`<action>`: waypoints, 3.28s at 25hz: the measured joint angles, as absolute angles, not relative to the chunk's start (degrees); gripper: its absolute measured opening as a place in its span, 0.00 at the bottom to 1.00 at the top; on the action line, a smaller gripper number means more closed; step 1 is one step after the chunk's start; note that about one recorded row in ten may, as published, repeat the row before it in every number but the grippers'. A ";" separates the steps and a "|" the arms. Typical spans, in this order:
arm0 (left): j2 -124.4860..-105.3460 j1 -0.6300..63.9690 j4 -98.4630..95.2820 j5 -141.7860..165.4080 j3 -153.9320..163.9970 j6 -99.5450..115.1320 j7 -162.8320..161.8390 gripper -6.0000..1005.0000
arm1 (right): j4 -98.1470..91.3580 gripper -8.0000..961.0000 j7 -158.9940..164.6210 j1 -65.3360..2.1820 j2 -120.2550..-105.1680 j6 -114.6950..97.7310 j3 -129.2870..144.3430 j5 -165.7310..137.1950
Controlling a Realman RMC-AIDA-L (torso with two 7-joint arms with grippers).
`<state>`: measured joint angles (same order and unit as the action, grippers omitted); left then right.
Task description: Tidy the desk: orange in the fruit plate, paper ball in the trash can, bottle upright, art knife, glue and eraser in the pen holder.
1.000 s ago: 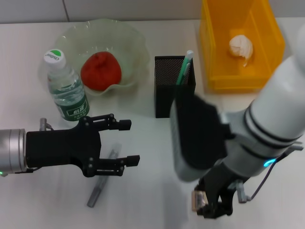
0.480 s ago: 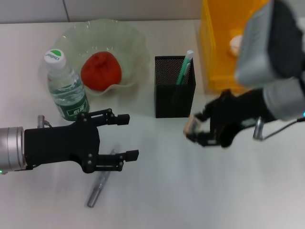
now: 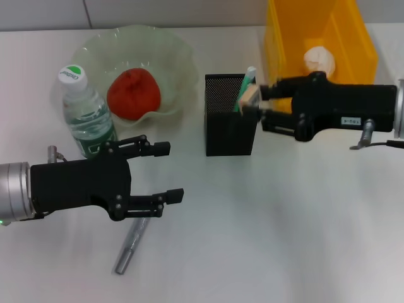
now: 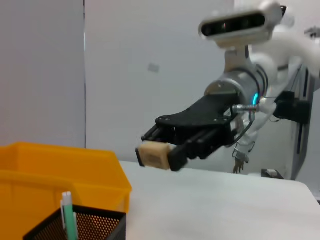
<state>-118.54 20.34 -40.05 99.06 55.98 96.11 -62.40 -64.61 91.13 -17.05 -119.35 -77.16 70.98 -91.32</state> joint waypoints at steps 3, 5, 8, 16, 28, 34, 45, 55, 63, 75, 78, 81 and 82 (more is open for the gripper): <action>-118.56 20.30 -40.05 98.46 55.98 96.08 -62.40 0.81 | -57.12 0.43 80.99 -17.74 -119.35 -77.04 69.69 -86.12; -118.56 20.30 -40.05 98.43 55.98 96.08 -62.40 0.81 | -55.24 0.43 77.99 -17.98 -119.36 -76.86 69.47 -85.13; -118.57 20.32 -39.61 98.37 55.98 96.13 -62.40 0.81 | -47.65 0.43 69.51 -19.63 -119.41 -74.80 68.72 -81.62; -118.67 20.39 -39.46 98.29 55.98 96.14 -62.40 0.81 | -37.34 0.43 58.54 -23.53 -119.44 -73.38 68.71 -74.24; -118.57 20.38 -39.46 98.29 55.98 96.24 -62.40 0.81 | -33.24 0.43 58.33 -27.40 -119.29 -69.24 69.38 -75.17; -118.56 20.37 -39.46 98.31 55.98 96.22 -62.40 0.81 | -33.29 0.43 58.61 -27.99 -119.27 -69.22 69.50 -77.17; -118.61 20.39 -39.48 98.36 55.98 96.29 -62.40 0.81 | -33.57 0.47 58.83 -28.79 -119.26 -67.17 70.18 -78.34; -118.56 20.51 -39.46 98.32 55.98 96.33 -62.41 0.81 | -33.63 0.53 58.86 -29.15 -119.34 -67.37 70.15 -78.17; -118.56 20.80 -39.59 97.86 55.98 96.51 -62.40 0.81 | -34.91 0.53 56.88 -25.70 -119.61 -72.58 69.41 -76.60; -118.59 21.56 -39.47 93.05 56.04 96.71 -62.31 0.81 | -32.65 0.53 50.31 -17.30 -119.34 -87.71 69.34 -70.99; -118.63 22.14 -39.48 92.17 56.35 96.71 -62.31 0.81 | -31.65 0.53 50.64 -15.21 -119.28 -89.01 69.39 -71.30; -118.77 22.77 -39.48 90.98 56.79 97.21 -63.64 0.81 | -29.23 0.63 50.14 -13.55 -119.28 -89.27 69.36 -71.32; -118.77 22.77 -39.48 90.98 56.79 97.21 -63.64 0.81 | -29.23 0.66 50.14 -13.55 -119.28 -89.27 69.36 -71.32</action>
